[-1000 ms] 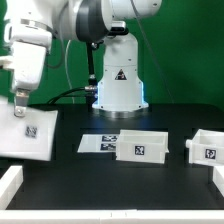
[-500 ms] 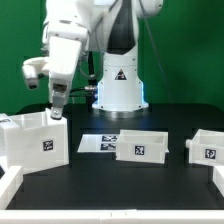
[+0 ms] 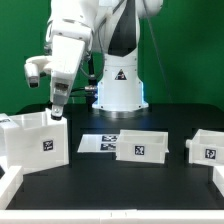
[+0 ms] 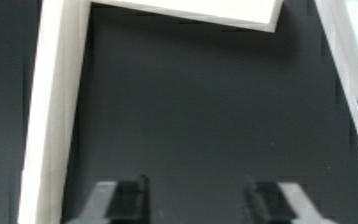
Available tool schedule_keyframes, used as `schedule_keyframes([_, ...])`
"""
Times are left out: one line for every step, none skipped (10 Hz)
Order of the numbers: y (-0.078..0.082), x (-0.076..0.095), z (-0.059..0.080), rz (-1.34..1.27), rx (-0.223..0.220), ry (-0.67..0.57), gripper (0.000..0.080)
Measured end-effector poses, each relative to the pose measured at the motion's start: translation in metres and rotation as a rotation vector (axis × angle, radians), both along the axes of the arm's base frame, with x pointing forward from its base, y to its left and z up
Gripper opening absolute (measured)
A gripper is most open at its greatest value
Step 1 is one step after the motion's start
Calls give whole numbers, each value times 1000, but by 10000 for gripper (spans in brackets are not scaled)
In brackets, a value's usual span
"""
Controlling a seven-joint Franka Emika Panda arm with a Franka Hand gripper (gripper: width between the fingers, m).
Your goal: Assemble drawer
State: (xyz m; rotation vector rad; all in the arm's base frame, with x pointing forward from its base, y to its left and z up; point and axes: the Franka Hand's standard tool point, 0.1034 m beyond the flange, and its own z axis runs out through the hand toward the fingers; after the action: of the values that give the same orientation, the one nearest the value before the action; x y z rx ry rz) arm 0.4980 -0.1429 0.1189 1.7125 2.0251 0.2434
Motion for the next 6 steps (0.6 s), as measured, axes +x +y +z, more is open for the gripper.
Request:
schedule_keyframes([-1,1,3,10,-6,-1,423])
schedule_keyframes([-3,0,4,23,-10,6,556])
schedule_keyframes([-4,-1,3,17,-8,9,556])
schedule_keyframes([-9,-4,3,20,-11,19,633])
schedule_keyframes([-9,-4,2,13,-7,19,645])
schedule_keyframes([-16,-7,2,22,-15,37,645])
